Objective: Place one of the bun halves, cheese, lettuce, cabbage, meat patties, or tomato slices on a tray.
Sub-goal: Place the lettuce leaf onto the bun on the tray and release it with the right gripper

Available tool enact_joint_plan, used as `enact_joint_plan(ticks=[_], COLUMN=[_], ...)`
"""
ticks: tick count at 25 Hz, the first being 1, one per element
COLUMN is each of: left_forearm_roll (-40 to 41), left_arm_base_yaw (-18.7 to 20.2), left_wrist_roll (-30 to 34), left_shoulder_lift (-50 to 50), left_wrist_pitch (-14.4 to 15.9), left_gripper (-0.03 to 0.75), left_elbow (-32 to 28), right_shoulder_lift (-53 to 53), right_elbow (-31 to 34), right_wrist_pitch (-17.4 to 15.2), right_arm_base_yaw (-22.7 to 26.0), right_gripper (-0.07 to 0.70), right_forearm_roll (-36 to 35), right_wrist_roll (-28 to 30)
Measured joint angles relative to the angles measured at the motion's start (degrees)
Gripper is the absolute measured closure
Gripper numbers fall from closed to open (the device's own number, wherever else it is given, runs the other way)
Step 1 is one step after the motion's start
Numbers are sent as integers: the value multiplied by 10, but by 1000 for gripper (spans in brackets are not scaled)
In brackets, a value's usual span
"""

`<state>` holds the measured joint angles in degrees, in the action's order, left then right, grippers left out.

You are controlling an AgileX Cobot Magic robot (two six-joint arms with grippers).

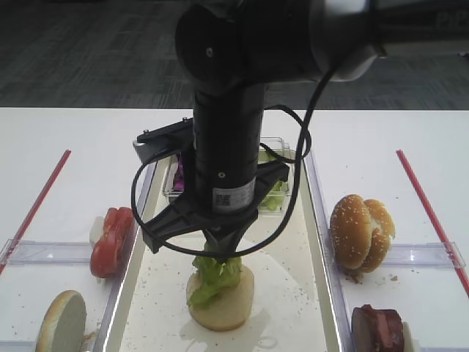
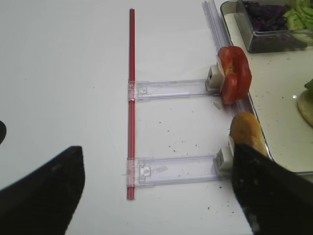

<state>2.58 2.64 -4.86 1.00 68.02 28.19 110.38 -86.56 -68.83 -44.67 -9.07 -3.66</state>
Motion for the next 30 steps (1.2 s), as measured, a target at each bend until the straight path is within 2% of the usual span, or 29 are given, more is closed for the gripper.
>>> enact_joint_plan(ticks=[17, 19, 20, 21, 24, 25, 27, 30], left_forearm_roll=[0, 0, 0, 0, 0, 0, 0, 0], left_arm_base_yaw=[0, 0, 0, 0, 0, 0, 0, 0], left_wrist_roll=[0, 0, 0, 0, 0, 0, 0, 0], left_shoulder_lift=[0, 0, 0, 0, 0, 0, 0, 0], left_wrist_pitch=[0, 0, 0, 0, 0, 0, 0, 0], left_gripper=[151, 151, 151, 151, 151, 151, 151, 151], left_elbow=[0, 0, 0, 0, 0, 0, 0, 0], right_shoulder_lift=[11, 11, 11, 11, 11, 11, 11, 11], right_elbow=[0, 0, 0, 0, 0, 0, 0, 0], right_wrist_pitch=[-1, -1, -1, -1, -2, -3, -7, -8], right_arm_base_yaw=[0, 0, 0, 0, 0, 0, 0, 0], right_gripper=[563, 495, 431, 362, 73, 26, -29, -53], right_forearm_roll=[-6, -8, -8, -10, -13, -13, -14, -14], right_wrist_roll=[5, 11, 12, 13, 16, 17, 18, 18])
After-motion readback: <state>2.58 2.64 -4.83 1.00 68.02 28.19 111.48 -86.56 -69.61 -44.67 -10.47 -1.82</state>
